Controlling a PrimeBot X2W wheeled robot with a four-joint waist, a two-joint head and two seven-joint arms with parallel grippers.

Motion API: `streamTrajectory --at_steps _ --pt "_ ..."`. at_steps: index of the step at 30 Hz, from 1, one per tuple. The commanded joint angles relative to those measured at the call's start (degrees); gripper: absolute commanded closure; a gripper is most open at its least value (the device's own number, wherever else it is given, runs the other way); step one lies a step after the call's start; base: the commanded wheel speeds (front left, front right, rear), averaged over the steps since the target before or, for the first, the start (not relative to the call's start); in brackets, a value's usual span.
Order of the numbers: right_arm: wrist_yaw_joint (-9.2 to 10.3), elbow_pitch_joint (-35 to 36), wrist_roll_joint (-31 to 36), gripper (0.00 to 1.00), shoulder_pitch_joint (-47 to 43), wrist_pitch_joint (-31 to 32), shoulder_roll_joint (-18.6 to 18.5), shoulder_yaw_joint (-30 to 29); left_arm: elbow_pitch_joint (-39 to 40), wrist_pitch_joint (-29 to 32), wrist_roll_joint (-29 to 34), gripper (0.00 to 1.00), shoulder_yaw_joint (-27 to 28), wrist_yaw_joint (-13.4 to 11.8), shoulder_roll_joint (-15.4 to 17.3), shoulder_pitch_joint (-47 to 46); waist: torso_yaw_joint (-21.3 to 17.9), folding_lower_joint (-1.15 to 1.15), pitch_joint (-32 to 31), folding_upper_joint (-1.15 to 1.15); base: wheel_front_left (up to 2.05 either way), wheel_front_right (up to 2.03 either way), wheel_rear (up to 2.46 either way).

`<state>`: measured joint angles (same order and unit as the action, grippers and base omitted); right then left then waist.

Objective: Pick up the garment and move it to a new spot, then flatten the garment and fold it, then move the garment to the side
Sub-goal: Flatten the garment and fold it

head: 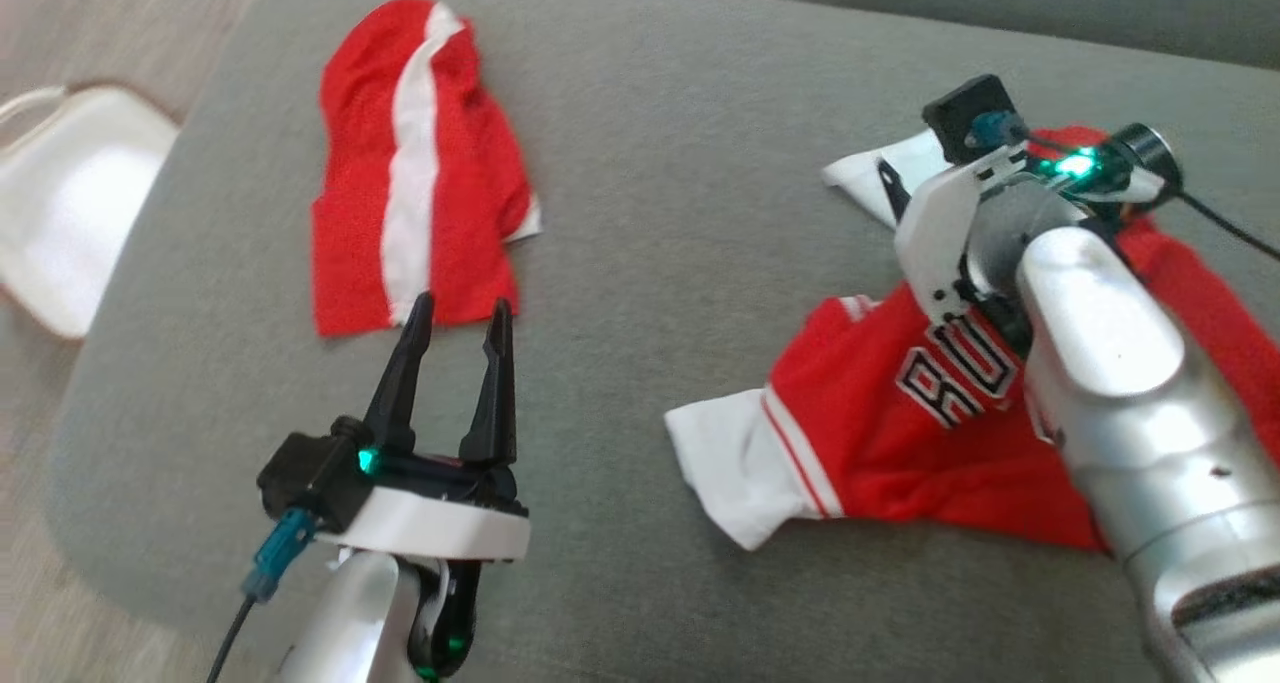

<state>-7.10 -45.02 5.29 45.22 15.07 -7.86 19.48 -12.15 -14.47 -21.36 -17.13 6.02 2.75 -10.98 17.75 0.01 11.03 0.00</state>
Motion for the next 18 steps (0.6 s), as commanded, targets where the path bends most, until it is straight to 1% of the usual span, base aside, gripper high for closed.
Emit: streamTrajectory --at_steps 1,3,4,5,10,13,14,15,16,18 --pt "-0.39 -0.5 -0.8 0.0 2.9 1.3 0.5 1.5 1.6 -0.5 -0.5 0.0 1.2 -0.2 0.1 -2.8 3.3 -0.01 2.5 0.0 0.0 0.0 0.0" --pt "-0.39 -5.3 -2.5 0.0 4.9 3.5 -0.2 3.1 1.5 -0.5 -1.0 0.0 0.6 -0.4 0.1 -3.2 4.6 -0.01 3.1 0.0 0.0 0.0 0.0" --pt "-0.39 -9.1 -3.7 0.0 6.6 5.1 -1.0 5.2 1.5 -0.5 -1.3 0.0 0.1 -0.5 0.1 -3.5 5.7 -0.01 3.7 0.0 0.0 0.0 0.0" --pt "-0.39 -10.7 -4.3 0.0 7.3 5.8 -1.2 6.4 1.5 -0.5 -1.5 0.0 0.0 -0.6 0.1 -3.6 6.1 -0.01 3.9 0.0 0.0 0.0 0.0" --pt "-0.39 -16.3 -6.1 0.0 10.5 6.9 -3.1 10.4 1.6 -0.5 -2.3 0.0 -0.6 -0.8 0.1 -4.1 7.3 -0.01 5.1 0.0 0.0 0.0 0.0" --pt "-0.39 -18.7 -7.3 0.0 11.8 6.9 -3.6 10.2 1.8 -0.5 -2.7 0.0 -1.0 -1.0 0.1 -4.4 7.8 -0.01 5.8 0.0 0.0 0.0 0.0" --pt "-0.39 -19.5 -7.5 0.15 12.3 7.0 -3.7 9.9 1.9 -0.5 -2.8 0.0 -1.2 -1.0 0.1 -4.5 7.9 -0.01 6.0 0.0 0.0 0.0 0.0" --pt "-0.39 -20.3 -7.6 0.84 12.6 7.2 -3.8 9.8 2.0 -0.5 -2.9 0.0 -1.3 -1.1 0.1 -4.5 8.0 -0.01 6.1 0.0 0.0 0.0 0.0" --pt "-0.39 -21.1 -7.8 1.0 12.8 7.4 -3.6 9.7 2.0 -0.5 -2.9 0.0 -1.4 -1.2 0.1 -4.5 8.0 -0.01 6.2 0.0 0.0 0.0 0.0" --pt "-0.39 -21.7 -8.3 1.0 13.5 6.5 -3.4 9.4 1.9 -0.5 -3.0 0.0 -1.4 -1.2 0.1 -4.6 8.1 -0.01 6.3 0.0 0.0 0.0 0.0"
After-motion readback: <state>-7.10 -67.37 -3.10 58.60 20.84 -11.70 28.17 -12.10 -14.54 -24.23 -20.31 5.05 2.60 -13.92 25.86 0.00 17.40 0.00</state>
